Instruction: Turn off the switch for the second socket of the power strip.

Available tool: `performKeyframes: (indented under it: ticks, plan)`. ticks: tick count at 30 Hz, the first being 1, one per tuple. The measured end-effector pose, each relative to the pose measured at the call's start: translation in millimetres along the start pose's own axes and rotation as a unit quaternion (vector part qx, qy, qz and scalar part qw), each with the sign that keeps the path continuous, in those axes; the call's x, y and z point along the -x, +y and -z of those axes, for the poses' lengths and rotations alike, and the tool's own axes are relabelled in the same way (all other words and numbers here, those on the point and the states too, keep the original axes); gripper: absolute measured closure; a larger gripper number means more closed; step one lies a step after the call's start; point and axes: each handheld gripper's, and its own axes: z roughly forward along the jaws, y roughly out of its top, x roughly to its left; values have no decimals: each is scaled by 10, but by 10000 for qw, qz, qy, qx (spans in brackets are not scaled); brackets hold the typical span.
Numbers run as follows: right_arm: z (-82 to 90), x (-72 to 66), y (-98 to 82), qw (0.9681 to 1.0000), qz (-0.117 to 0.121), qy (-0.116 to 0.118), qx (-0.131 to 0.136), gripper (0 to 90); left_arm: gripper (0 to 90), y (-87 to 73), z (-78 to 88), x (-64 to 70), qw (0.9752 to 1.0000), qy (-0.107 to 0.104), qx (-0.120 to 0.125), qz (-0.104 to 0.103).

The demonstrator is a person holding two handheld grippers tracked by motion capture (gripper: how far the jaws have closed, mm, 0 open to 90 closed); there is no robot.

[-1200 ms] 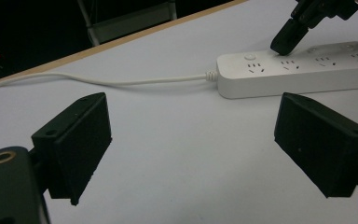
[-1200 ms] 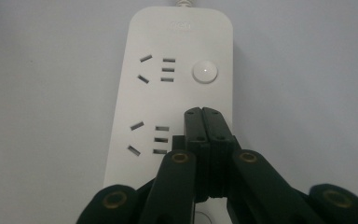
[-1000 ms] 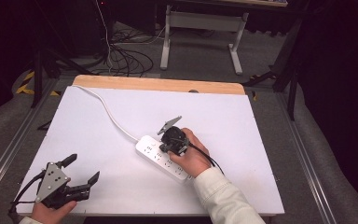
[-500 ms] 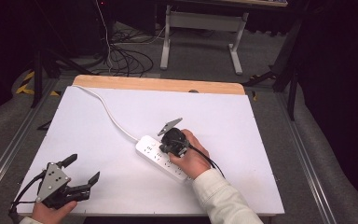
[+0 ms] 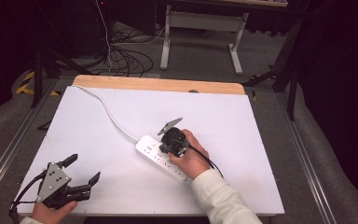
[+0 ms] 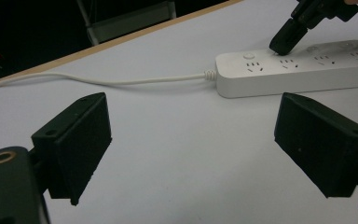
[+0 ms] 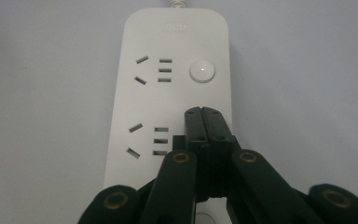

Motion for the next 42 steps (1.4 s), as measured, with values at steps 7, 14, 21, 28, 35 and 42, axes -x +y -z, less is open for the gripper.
performKeyframes:
  ticks: [7, 14, 21, 28, 35, 42]
  plan:
    - [33, -19, 15, 9998, 97, -166, 92, 900, 114, -2, 0, -9, 10000, 0, 10, 4]
    - [147, -43, 49, 9986, 13, -56, 520, 900, 114, -2, -3, -12, 10000, -7, -1, -2]
    - [249, -97, 84, 9979, 77, -46, 644, 900, 114, 0, -1, -10, 10000, 12, 17, -13]
    - [401, -114, 106, 9955, 92, -70, 941, 900, 114, -1, 1, -13, 10000, 5, 18, 0]
    - [498, -176, 112, 9928, 200, 101, 1177, 900, 114, 0, -2, -12, 10000, 1, 17, -7]
    - [553, -204, 112, 9924, 244, 21, 1203, 900, 114, 0, -4, -10, 10000, -6, -1, -2]
